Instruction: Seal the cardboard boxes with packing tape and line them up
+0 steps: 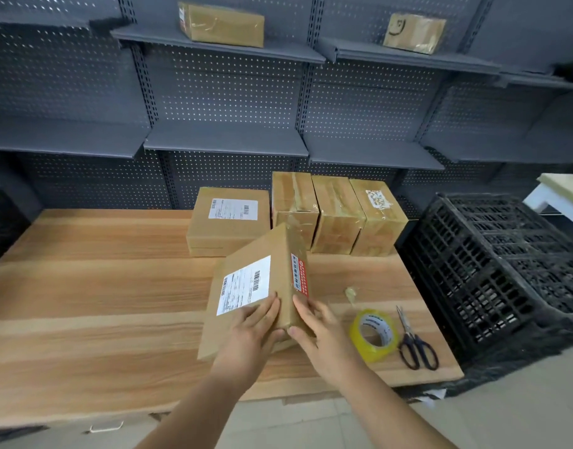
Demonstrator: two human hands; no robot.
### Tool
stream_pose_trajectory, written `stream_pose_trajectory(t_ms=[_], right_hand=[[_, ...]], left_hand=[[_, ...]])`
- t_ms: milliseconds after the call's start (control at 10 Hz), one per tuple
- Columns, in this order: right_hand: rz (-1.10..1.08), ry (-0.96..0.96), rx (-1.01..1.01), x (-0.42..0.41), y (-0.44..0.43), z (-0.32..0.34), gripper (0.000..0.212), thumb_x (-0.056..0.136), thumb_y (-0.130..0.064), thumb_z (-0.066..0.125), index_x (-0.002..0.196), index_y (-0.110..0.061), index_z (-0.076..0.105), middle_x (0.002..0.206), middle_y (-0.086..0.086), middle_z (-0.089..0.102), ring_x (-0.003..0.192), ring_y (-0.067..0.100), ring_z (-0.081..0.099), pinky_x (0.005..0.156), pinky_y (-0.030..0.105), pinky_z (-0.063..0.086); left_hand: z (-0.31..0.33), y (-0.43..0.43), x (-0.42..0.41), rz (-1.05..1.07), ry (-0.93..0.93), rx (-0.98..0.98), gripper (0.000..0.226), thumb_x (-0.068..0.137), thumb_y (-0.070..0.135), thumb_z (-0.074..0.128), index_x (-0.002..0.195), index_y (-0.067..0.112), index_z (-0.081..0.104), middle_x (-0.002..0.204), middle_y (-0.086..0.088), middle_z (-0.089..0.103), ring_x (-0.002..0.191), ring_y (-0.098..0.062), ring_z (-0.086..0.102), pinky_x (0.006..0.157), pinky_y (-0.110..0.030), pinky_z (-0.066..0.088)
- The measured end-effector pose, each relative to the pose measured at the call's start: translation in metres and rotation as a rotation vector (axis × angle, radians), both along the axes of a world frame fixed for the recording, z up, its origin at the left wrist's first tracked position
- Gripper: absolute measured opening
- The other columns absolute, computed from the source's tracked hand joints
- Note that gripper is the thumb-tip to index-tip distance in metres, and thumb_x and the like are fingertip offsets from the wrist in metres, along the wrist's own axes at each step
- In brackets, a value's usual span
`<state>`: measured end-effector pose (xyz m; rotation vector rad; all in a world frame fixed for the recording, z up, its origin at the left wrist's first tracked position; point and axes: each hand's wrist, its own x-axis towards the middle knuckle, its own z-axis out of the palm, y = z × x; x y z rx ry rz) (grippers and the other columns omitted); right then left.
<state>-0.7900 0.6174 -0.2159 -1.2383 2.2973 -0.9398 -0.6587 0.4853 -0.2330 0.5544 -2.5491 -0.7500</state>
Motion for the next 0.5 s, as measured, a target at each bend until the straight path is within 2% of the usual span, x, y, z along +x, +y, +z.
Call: stream_pose_trajectory(t_ms=[100,200,300,400,500], right_hand=[[-0.013,-0.042,0.001,-0.009,0.007,-0.014,0.063,0.093,-0.067,0.039,0.150,-0.047,0.023,0.158,-0.011,0.029,0.141,0.004,0.032,0.114,0.028,0.034],[0.030,-0.290,-0.016,-0.015,0.021,-0.038,0.065,0.100,-0.017,0.054,0.144,-0.052,0.021,0.159,-0.015,0.025,0.142,-0.005,0.025,0.108,0.013,0.035],[0.007,-0.454,0.026,-0.019,0.019,-0.055,0.063,0.099,-0.007,0.054,0.138,-0.049,0.028,0.148,-0.019,0.039,0.126,-0.023,0.036,0.096,0.003,0.036],[0.011,-0.486,0.056,-0.018,0.002,-0.066,0.060,0.098,-0.011,0.056,0.146,-0.036,0.030,0.132,-0.031,0.043,0.119,-0.023,0.043,0.093,0.000,0.034],[-0.095,-0.396,0.043,-0.035,-0.012,-0.062,0.057,0.094,-0.025,0.062,0.147,-0.031,0.040,0.136,-0.018,0.050,0.131,0.004,0.047,0.106,0.021,0.040]], left_hand=[[-0.011,0.003,-0.009,-0.065,-0.003,-0.160,0.057,0.091,0.037,0.055,0.142,0.013,0.049,0.149,0.002,0.045,0.115,-0.016,0.043,0.101,-0.022,0.041],[-0.028,0.006,-0.012,-0.061,-0.075,-0.207,0.084,0.070,0.019,0.081,0.143,0.020,0.041,0.149,0.001,0.045,0.110,-0.016,0.046,0.091,-0.032,0.053],[-0.053,0.004,-0.018,-0.016,-0.195,-0.276,0.088,0.056,0.020,0.092,0.132,0.017,0.048,0.137,0.000,0.057,0.110,-0.016,0.049,0.076,-0.031,0.057],[-0.069,0.000,-0.023,0.008,-0.290,-0.304,0.082,0.044,0.018,0.093,0.120,0.020,0.062,0.132,0.006,0.058,0.111,-0.014,0.052,0.070,-0.029,0.055],[-0.059,-0.004,-0.026,0.049,-0.275,-0.279,0.076,0.039,0.035,0.093,0.111,0.026,0.069,0.122,0.011,0.065,0.107,-0.011,0.055,0.073,-0.027,0.056]])
